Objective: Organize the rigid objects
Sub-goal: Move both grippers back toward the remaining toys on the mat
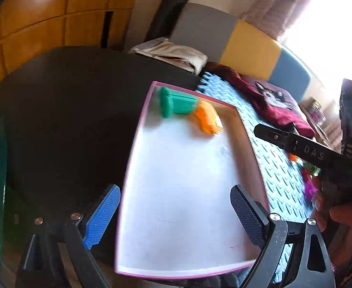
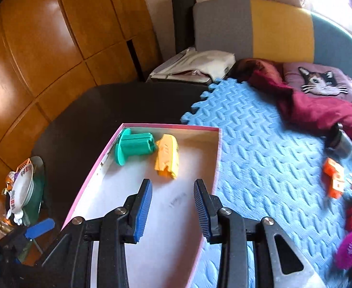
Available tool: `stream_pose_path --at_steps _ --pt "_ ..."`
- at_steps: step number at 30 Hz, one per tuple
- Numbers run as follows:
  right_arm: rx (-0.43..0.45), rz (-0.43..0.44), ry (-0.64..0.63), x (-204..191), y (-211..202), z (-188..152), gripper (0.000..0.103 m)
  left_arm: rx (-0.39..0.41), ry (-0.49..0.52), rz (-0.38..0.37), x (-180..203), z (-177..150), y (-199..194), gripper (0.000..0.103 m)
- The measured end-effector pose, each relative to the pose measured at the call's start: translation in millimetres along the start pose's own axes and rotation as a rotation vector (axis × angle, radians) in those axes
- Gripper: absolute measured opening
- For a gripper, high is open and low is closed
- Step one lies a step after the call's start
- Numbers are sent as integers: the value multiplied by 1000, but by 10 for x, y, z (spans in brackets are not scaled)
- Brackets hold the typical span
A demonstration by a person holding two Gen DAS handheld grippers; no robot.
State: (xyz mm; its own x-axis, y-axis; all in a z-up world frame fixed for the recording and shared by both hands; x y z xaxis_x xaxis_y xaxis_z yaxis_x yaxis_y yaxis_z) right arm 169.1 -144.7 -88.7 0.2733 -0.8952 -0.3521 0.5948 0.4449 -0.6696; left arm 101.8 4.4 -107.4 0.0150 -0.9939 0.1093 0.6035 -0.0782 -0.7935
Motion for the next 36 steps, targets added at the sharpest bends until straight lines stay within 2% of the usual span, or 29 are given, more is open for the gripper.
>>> stream_pose_path --at_steps 8,17,22,30,36 --pt "41 -101 16 257 -423 -384 36 22 141 -92 535 -163 -157 94" --pt "73 -185 103 642 -897 -956 37 65 291 -123 1030 -386 -330 94" --pt "94 -263 137 911 -1231 -1309 39 43 354 -180 1364 -559 -376 96" --pt "219 -359 287 1530 -1960 -1707 40 33 433 -221 1806 -787 -440 97" --pt "302 -458 379 2045 -2408 -1775 42 27 463 -220 1970 -901 -448 98"
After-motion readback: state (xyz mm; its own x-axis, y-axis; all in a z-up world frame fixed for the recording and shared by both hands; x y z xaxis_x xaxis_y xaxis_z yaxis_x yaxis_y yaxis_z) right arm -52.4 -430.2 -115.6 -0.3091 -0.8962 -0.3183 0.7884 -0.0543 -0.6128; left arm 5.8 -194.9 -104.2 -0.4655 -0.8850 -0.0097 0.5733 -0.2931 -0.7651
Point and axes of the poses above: each gripper's, at about its wrist camera, not at the fingertips, and y roughly the way its jaws point, x to its right, z to its top, the point moved 10 cm from there along y, roughly the way its jaws point, and after that the axes turned 14 degrees about z, right-handed, at the moved point
